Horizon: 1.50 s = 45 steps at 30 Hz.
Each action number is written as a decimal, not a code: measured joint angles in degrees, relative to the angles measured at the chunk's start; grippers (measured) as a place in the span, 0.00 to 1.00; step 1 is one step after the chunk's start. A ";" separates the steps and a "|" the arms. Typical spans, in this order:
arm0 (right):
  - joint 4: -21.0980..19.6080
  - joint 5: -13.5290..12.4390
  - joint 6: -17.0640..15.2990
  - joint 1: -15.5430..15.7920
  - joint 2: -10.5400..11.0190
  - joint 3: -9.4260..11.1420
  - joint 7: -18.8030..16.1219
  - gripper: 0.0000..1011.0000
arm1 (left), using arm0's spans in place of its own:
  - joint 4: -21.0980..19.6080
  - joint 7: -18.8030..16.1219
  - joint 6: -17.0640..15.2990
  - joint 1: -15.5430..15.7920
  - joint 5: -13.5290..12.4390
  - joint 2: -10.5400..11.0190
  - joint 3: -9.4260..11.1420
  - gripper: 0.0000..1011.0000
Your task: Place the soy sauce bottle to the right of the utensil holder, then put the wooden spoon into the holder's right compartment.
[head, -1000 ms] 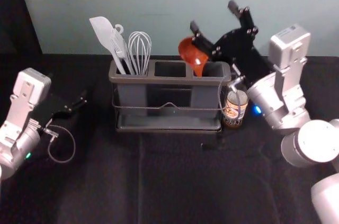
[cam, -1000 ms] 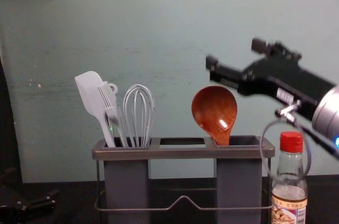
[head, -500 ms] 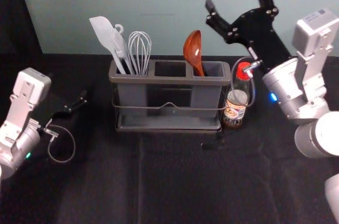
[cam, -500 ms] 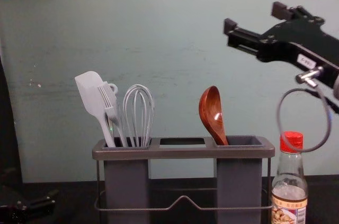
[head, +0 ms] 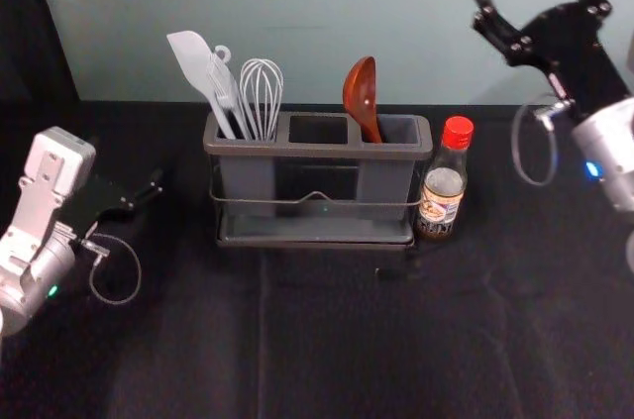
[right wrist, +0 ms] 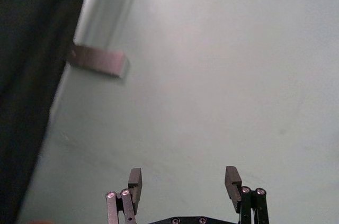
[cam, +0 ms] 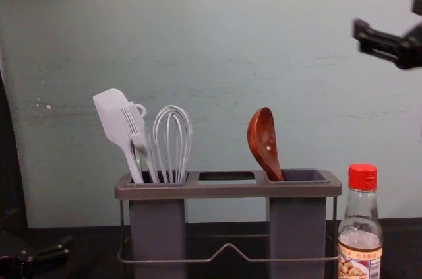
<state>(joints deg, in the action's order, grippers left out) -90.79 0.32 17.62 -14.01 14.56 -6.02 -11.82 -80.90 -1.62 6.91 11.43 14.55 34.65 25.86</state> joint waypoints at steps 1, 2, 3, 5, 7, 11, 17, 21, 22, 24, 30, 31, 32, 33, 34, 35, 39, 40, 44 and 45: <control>-0.02 0.47 -0.57 0.16 0.35 0.28 0.14 0.99 | 0.00 0.00 0.00 0.00 0.00 0.00 0.00 0.99; -0.03 1.00 -1.18 0.32 0.67 0.52 0.36 0.99 | 0.00 0.00 0.00 0.00 0.00 0.00 0.00 0.99; 0.00 1.90 -2.10 0.75 1.36 0.97 0.55 0.99 | 0.00 0.00 0.00 0.00 0.00 0.00 0.00 0.99; 0.25 2.49 -2.84 1.18 1.88 1.35 0.70 0.99 | 0.00 0.00 0.00 0.00 0.00 0.00 0.00 0.99; 0.72 3.03 -3.77 1.86 2.42 1.85 0.82 0.99 | 0.00 0.00 0.00 0.00 0.00 0.00 0.00 0.99; 1.76 3.62 -5.54 3.09 2.90 2.63 1.02 0.99 | 0.00 0.00 0.00 0.00 0.00 0.00 0.00 0.99; 3.87 4.69 -7.72 4.34 3.13 3.00 1.42 0.99 | 0.00 0.00 0.00 0.00 0.00 0.00 0.00 0.99; 4.96 5.34 -8.66 4.82 3.11 2.93 1.65 0.99 | 0.00 0.00 0.00 0.00 0.00 0.00 0.00 0.99; 5.20 5.50 -8.74 4.91 3.10 2.87 1.69 0.99 | 0.00 0.00 0.00 0.00 0.00 0.00 0.00 0.99; 5.78 5.86 -8.84 5.18 3.02 2.75 1.78 0.99 | 0.00 0.00 0.00 0.00 0.00 0.00 0.00 0.99; 6.42 6.36 -9.56 5.83 2.83 2.61 2.03 0.99 | 0.00 0.00 0.00 0.00 0.00 0.00 0.00 0.99; 6.46 6.40 -9.65 5.91 2.82 2.59 2.03 0.99 | 0.00 0.00 0.00 0.00 0.00 0.00 0.00 0.99; 6.49 6.43 -9.71 5.98 2.81 2.58 2.03 0.99 | 0.00 0.00 0.00 0.00 0.00 0.00 0.00 0.99; 6.55 6.47 -9.81 6.11 2.79 2.58 2.03 0.99 | 0.00 0.00 0.00 0.00 0.00 0.00 0.00 0.99; 6.59 6.48 -9.87 6.18 2.77 2.58 2.03 0.99 | 0.00 0.00 0.00 0.00 0.00 0.00 0.00 0.99; 6.65 6.48 -9.92 6.23 2.75 2.58 2.03 0.99 | 0.00 0.00 0.00 0.00 0.00 0.00 0.00 0.99; 6.90 6.51 -10.18 6.38 2.75 2.52 1.87 0.99 | 0.00 0.00 0.00 0.00 0.00 0.00 0.00 0.99; 6.95 6.51 -10.23 6.38 2.76 2.50 1.84 0.99 | 0.00 0.00 0.00 0.00 0.00 0.00 0.00 0.99; 7.25 6.47 -10.61 6.36 2.84 2.28 1.38 0.99 | 0.00 0.00 0.00 0.00 0.00 0.00 0.00 0.99; 7.35 6.45 -10.75 6.34 2.91 2.20 1.22 0.99 | 0.00 0.00 0.00 0.00 0.00 0.00 0.00 0.99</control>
<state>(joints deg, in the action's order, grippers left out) -83.44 6.77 6.87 -7.67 17.47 -3.82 -10.60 -80.90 -1.62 6.90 11.43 14.55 34.64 25.86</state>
